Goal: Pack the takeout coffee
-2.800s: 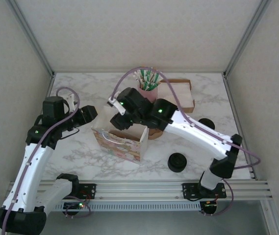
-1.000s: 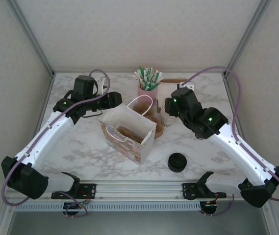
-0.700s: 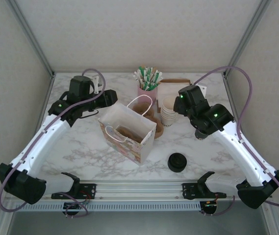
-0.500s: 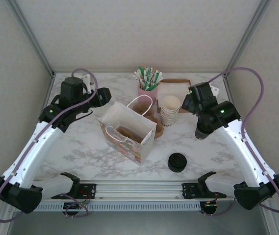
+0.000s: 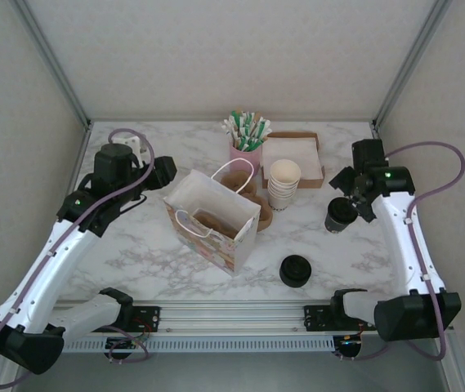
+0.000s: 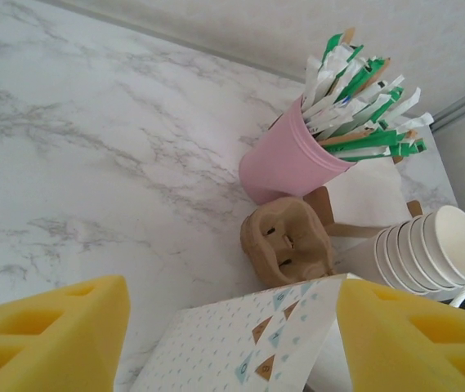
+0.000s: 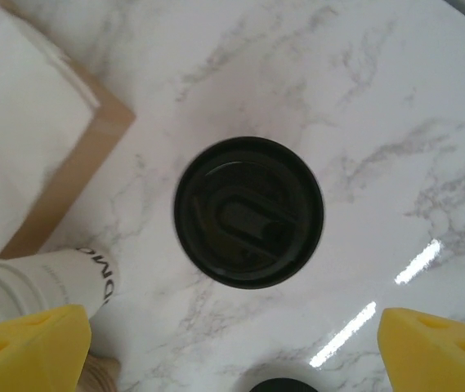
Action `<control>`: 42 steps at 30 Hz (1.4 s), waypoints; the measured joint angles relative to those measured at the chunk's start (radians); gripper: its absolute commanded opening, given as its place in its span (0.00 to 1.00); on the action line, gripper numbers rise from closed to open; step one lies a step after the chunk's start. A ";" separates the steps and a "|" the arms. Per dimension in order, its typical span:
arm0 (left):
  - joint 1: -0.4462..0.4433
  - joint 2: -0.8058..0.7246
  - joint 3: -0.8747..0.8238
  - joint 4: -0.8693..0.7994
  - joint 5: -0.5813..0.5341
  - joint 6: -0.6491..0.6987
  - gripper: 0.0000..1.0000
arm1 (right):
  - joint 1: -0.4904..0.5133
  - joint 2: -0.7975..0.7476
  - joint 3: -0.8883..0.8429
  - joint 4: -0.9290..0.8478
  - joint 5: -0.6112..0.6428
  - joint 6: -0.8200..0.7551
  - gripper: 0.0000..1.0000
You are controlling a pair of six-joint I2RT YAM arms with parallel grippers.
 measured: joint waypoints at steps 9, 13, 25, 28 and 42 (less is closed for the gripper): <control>0.000 -0.061 -0.041 0.000 -0.003 -0.018 0.69 | -0.037 0.069 -0.040 0.006 -0.041 -0.013 0.89; 0.000 -0.068 -0.052 0.000 -0.003 -0.018 0.70 | -0.038 0.112 -0.046 0.034 -0.066 -0.092 0.88; 0.000 -0.080 -0.056 0.000 -0.003 -0.010 0.71 | -0.039 0.071 -0.048 0.236 -0.108 -0.505 0.97; 0.000 -0.079 -0.056 0.001 -0.003 -0.002 0.71 | -0.039 0.016 -0.051 0.273 -0.176 -0.669 0.97; 0.000 -0.063 -0.058 0.008 0.006 0.049 0.73 | -0.029 0.050 -0.112 0.266 -0.196 -1.153 0.99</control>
